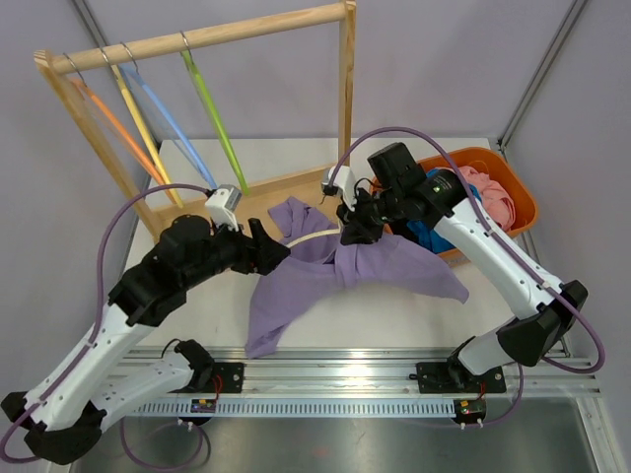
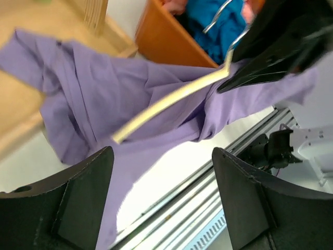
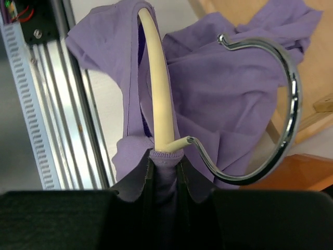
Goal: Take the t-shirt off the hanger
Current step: Remove the tshirt from the hanger
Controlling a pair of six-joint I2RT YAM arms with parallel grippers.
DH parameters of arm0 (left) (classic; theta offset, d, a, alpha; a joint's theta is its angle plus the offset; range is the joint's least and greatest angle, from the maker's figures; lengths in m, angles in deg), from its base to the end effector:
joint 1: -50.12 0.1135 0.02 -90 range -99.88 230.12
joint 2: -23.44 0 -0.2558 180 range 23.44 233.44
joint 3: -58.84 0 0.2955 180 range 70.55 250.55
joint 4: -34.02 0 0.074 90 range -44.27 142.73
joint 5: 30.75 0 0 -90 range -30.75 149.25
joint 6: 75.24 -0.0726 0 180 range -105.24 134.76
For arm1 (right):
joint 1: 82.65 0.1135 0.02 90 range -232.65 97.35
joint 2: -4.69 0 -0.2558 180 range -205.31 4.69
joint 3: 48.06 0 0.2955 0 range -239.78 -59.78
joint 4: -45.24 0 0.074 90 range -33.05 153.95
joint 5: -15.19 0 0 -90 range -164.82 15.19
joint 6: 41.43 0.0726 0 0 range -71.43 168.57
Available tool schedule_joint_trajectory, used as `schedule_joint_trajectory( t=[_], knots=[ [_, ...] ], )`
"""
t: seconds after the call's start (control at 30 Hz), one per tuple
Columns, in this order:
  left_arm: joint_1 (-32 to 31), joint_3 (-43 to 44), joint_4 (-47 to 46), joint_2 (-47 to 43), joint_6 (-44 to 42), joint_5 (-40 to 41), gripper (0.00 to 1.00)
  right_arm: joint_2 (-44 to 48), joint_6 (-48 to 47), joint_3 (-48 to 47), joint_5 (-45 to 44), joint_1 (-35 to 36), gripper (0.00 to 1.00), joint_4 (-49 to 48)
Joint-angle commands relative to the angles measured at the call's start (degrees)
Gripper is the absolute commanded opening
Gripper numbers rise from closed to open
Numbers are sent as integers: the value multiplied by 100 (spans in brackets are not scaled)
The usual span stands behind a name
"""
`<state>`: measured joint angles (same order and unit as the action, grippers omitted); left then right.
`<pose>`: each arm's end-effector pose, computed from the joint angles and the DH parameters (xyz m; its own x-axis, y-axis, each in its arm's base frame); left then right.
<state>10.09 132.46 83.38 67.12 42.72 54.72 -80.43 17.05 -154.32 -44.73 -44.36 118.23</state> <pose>0.1717 -0.1518 0.3890 -0.5522 -0.1465 -0.8207 0.4974 0.7322 -0.4654 0.2587 0.2506 0.3673 -0.1188 -0.6702 -0.7326 -0.9869 0.1607 0.0131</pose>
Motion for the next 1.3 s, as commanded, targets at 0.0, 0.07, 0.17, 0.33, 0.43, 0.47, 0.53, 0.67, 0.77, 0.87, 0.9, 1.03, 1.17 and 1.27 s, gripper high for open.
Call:
schedule_joint_trajectory(
  t=[0.0,0.07,0.17,0.33,0.43,0.47,0.53,0.67,0.77,0.87,0.9,1.03,1.17,1.27],
  knots=[
    [4,-240,-136,246,1304,627,79,241,973,49,-529,21,0,-1185],
    [4,-328,-48,351,1597,935,79,320,1026,111,-644,21,0,-1398],
    [4,-722,68,334,2440,1410,78,435,1070,164,-803,13,0,-1627],
    [4,-1005,-380,404,3083,1894,75,532,1184,278,-680,21,0,-1663],
    [4,-875,-539,720,3198,2158,73,576,1210,305,-618,13,0,-1672],
    [4,-821,-574,834,3206,2220,73,584,1228,305,-583,13,0,-1672],
    [4,-716,-679,1107,3224,2246,72,611,1228,314,-548,21,0,-1654],
    [4,-759,-1031,1327,3285,2185,71,663,1228,331,-442,21,0,-1628],
    [4,-785,-1031,1441,3469,2360,64,725,1219,375,-320,13,0,-1610],
    [13,-829,-1163,1441,3549,2535,49,751,1210,419,-284,21,0,-1593],
    [13,-812,-1181,1441,3575,2589,44,751,1202,428,-275,21,0,-1575],
    [13,-830,-1032,1415,3593,2800,6,813,1149,463,-222,21,0,-1514],
    [22,-917,-602,1196,3593,3080,0,918,773,533,-494,-14,0,-1365],
    [74,-1040,-137,836,3698,3353,0,1041,210,586,-146,-320,0,-953]
  ],
)
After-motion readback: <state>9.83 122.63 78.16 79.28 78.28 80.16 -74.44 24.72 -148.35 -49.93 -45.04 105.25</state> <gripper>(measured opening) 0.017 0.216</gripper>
